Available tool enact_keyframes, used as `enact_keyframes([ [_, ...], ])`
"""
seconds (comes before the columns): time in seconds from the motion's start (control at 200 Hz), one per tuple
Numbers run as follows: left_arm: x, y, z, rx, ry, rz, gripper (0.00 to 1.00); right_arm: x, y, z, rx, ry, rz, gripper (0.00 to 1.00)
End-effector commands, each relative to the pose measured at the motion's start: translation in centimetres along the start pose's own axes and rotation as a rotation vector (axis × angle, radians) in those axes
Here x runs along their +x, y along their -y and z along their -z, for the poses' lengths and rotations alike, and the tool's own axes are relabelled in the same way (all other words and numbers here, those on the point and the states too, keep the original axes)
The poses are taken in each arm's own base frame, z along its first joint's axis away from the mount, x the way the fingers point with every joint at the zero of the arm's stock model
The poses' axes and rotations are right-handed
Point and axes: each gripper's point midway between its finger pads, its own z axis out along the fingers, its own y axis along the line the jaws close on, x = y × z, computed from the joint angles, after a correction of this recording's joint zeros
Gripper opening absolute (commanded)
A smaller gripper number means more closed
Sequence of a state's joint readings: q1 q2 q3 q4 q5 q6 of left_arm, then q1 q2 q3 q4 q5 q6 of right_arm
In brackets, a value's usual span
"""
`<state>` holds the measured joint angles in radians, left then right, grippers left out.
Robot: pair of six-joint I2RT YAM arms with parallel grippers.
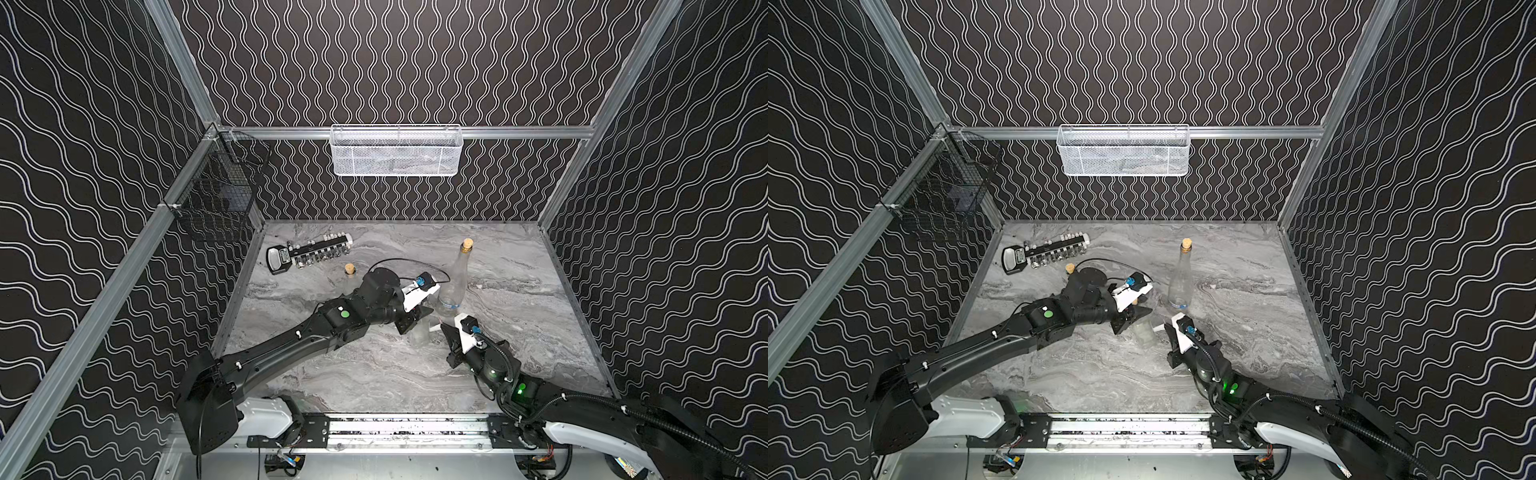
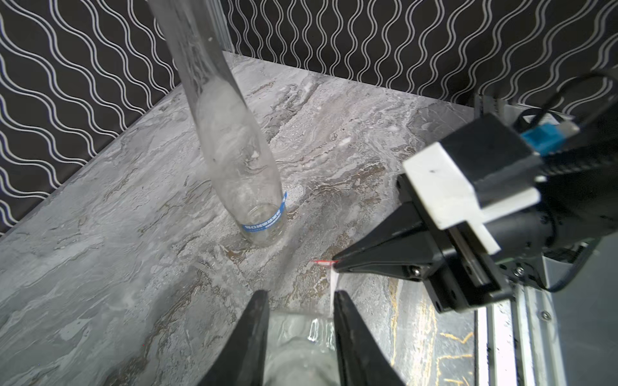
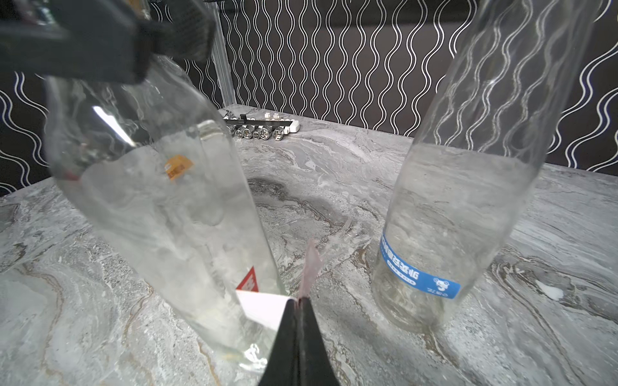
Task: Remove the label from the bottle
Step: Tear open the label from the bottle.
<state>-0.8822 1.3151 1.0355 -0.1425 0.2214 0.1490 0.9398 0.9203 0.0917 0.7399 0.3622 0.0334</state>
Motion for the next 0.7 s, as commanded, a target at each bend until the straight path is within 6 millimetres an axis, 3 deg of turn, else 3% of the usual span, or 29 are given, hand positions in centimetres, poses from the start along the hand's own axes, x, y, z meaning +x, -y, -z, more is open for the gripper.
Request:
enact_keyframes([
  [0.0,-0.1,0.4,0.5,0.026,-0.007,-0.038,0.00,-0.4,0.6,0.0,0.028,0.016,-0.017,0.00],
  [0.696,0.1,3.2,1.6,0.180,-0.034,-0.071,0.00,-0.4,1.4,0.4,0.040,0.026,-0.046,0.00],
])
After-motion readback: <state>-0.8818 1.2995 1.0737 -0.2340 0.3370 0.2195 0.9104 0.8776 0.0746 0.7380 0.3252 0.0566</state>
